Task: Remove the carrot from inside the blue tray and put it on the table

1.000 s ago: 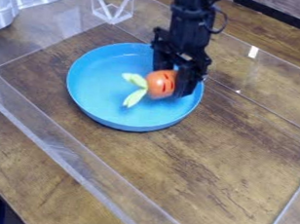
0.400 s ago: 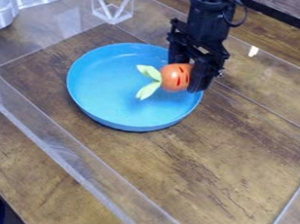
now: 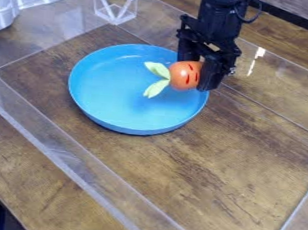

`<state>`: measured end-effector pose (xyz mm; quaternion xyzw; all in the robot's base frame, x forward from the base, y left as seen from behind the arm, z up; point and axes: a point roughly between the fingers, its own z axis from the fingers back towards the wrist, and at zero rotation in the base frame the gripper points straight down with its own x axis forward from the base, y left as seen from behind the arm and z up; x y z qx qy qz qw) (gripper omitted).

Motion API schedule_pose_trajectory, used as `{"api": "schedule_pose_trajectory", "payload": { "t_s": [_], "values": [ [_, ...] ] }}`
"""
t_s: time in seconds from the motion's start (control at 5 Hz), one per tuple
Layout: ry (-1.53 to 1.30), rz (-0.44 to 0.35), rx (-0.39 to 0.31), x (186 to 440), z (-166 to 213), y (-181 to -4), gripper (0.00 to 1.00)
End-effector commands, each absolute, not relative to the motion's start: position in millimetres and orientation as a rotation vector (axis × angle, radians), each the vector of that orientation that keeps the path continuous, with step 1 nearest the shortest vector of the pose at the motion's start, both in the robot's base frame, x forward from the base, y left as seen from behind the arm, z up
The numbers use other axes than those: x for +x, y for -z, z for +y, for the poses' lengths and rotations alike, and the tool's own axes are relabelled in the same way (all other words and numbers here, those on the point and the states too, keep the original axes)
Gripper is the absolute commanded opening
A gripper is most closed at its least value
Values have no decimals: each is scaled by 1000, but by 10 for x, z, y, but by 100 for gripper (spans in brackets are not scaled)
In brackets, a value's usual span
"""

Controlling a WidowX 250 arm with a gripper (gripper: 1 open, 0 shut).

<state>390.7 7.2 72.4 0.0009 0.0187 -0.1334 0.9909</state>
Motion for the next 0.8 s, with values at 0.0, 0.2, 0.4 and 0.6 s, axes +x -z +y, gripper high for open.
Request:
{"api": "schedule_pose_trajectory", "payload": {
  "t_s": [0.0,0.2,0.4,0.6],
  "values": [
    [293,-19,15,3992,-21,-936,0],
    [300,-13,13,4001,-49,-926,0],
    [307,-7,11,4010,-78,-918,0],
    [316,0,8,4026,-120,-911,0]
  ]
}}
